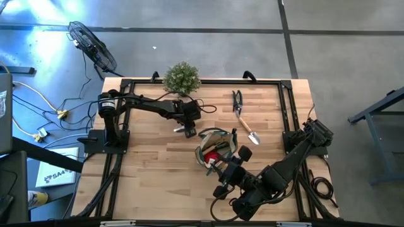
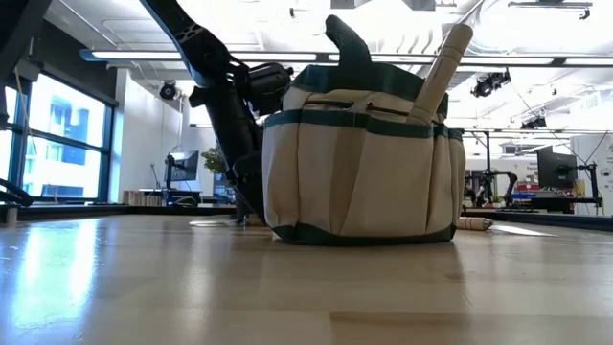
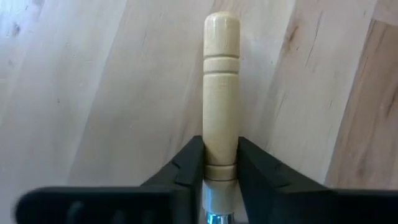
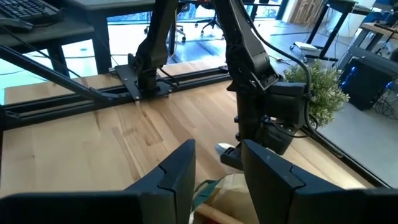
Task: Pick & Place Garden tools in Gardening bag
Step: Put the left brown trowel into the green bag
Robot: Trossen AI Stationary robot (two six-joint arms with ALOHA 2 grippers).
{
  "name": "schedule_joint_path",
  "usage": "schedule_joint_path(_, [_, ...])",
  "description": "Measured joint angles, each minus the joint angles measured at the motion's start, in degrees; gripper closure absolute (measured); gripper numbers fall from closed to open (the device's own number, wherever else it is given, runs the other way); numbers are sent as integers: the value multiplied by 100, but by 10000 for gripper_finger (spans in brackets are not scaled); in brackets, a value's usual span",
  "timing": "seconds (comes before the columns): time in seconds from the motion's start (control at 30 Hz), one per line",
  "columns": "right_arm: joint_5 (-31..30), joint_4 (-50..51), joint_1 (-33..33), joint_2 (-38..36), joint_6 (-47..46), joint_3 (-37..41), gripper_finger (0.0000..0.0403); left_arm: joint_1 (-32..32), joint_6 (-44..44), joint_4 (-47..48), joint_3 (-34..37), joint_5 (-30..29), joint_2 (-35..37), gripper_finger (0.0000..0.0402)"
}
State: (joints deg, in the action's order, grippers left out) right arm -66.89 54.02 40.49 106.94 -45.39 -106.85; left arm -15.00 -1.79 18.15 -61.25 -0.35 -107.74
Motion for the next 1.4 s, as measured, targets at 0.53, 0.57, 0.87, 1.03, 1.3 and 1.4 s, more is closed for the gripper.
schedule_joint_path(0.53, [-134, -1241, 332, 0, 859, 0, 282, 0, 293, 29, 12, -1, 129, 341])
schedule_joint_path(0.57, [-157, -1407, 390, 0, 1051, 0, 282, 0, 301, 43, 17, 0, 197, 341])
schedule_joint_path(0.87, [-677, -1834, 1007, 8, 1526, 0, 282, 5, 307, 728, 42, -69, 1316, 341])
schedule_joint_path(1.03, [-1258, -1654, 1325, 20, 1563, 0, 282, 109, 176, 803, 36, -22, 2265, 341])
schedule_joint_path(1.3, [-1862, -1116, 1653, 22, 1182, 0, 282, 698, -152, 680, 28, 5, 3812, 341])
schedule_joint_path(1.4, [-1867, -745, 1765, 22, 688, 0, 282, 990, -200, 371, 28, 198, 4297, 341])
